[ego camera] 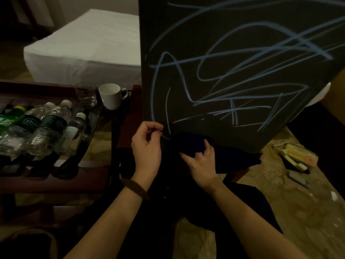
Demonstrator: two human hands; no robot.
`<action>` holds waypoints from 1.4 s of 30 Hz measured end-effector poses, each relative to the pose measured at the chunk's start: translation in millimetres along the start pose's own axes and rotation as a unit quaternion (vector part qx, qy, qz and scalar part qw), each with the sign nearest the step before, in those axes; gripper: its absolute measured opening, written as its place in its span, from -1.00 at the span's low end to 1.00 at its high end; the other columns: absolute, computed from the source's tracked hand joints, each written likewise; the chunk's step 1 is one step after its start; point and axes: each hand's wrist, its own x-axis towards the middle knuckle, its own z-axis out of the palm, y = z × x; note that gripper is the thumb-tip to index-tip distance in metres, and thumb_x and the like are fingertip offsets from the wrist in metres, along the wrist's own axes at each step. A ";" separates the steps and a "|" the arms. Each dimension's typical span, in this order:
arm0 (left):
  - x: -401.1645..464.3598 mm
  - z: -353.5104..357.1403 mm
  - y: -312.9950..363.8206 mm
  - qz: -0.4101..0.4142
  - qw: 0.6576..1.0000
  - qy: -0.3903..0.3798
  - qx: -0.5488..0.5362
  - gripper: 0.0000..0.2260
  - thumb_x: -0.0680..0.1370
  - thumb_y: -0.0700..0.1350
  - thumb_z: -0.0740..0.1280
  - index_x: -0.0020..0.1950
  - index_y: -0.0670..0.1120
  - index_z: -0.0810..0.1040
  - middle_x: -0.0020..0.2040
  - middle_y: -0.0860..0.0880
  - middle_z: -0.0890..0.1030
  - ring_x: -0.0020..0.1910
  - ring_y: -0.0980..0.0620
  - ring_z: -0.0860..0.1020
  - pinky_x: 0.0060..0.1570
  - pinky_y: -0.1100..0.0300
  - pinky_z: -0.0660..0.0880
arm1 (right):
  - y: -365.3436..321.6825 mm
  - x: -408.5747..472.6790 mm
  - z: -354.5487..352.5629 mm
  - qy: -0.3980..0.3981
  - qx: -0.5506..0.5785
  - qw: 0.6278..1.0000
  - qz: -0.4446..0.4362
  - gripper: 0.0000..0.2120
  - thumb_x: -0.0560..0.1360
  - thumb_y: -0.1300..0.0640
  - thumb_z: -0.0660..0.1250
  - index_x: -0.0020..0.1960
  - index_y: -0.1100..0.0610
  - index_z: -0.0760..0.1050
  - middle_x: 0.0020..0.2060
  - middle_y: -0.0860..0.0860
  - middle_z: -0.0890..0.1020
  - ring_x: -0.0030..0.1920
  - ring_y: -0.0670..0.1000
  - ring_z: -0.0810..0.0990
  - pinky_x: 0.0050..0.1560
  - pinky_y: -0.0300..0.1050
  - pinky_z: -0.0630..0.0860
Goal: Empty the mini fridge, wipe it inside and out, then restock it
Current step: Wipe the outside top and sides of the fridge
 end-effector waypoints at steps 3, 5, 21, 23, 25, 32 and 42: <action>-0.5 0.3 -2.1 -0.007 1.000 0.001 -0.002 -0.72 0.52 -0.32 0.21 -0.20 0.06 0.48 -0.15 0.08 0.54 -0.11 0.15 0.52 -0.14 0.34 0.41 | 5.5 -2.8 -2.6 -0.001 0.021 1.000 -0.023 -0.63 0.41 -0.07 0.21 0.21 -0.11 0.33 0.18 0.17 0.31 0.12 0.34 0.29 -0.13 0.25 0.55; -1.8 2.3 -2.2 -0.023 1.000 0.000 -0.011 -0.73 0.53 -0.32 0.20 -0.19 0.05 0.48 -0.15 0.08 0.53 -0.13 0.19 0.51 -0.17 0.38 0.43 | 0.5 7.3 -16.9 0.011 0.056 0.998 -0.018 -0.63 0.44 -0.02 0.16 0.25 -0.11 0.32 0.22 0.18 0.29 0.14 0.36 0.33 -0.06 0.26 0.53; 15.3 -12.3 -9.0 -0.091 0.980 0.140 -0.112 -0.75 0.55 -0.30 0.18 -0.11 0.07 0.44 -0.17 0.05 0.50 -0.22 0.15 0.48 -0.18 0.27 0.42 | -13.5 12.4 1.8 -0.028 -0.064 0.983 -0.168 -0.56 0.06 -0.25 0.54 -0.07 -0.21 0.63 0.05 0.07 0.39 0.09 0.20 0.43 -0.15 0.27 0.54; 13.4 -11.5 -10.4 -0.093 0.978 0.141 -0.122 -0.75 0.55 -0.31 0.17 -0.11 0.05 0.45 -0.16 0.05 0.51 -0.21 0.14 0.49 -0.17 0.26 0.43 | -25.3 39.7 -23.0 0.080 -0.045 0.987 -0.128 -0.71 0.27 -0.13 0.41 -0.01 -0.17 0.63 0.07 0.10 0.36 0.13 0.21 0.34 0.03 0.31 0.43; 12.2 -10.0 -9.8 -0.078 0.977 0.146 -0.131 -0.76 0.55 -0.31 0.17 -0.10 0.04 0.45 -0.14 0.04 0.52 -0.16 0.14 0.51 -0.10 0.24 0.48 | -40.9 73.6 -43.5 0.182 0.009 0.981 -0.072 -0.70 0.49 0.04 0.16 0.11 -0.12 0.60 0.13 0.12 0.33 0.17 0.21 0.29 0.16 0.27 0.22; 14.7 -12.8 -19.6 -0.067 0.980 0.165 -0.089 -0.71 0.53 -0.34 0.16 -0.15 0.06 0.45 -0.16 0.03 0.51 -0.18 0.12 0.49 -0.14 0.22 0.43 | -41.5 51.7 0.0 0.164 -0.015 0.969 -0.186 -0.74 0.39 0.08 0.20 -0.12 -0.06 0.66 0.07 0.07 0.37 0.11 0.17 0.36 0.06 0.19 0.37; 11.4 -13.8 -11.4 -0.021 0.986 0.154 -0.066 -0.72 0.51 -0.34 0.16 -0.20 0.04 0.46 -0.18 0.02 0.54 -0.09 -0.02 0.52 0.01 0.00 0.49 | -72.8 121.4 -76.2 0.239 0.042 0.970 0.008 -0.62 0.41 0.09 0.21 0.18 -0.07 0.56 0.13 0.14 0.33 0.15 0.22 0.29 0.11 0.26 0.29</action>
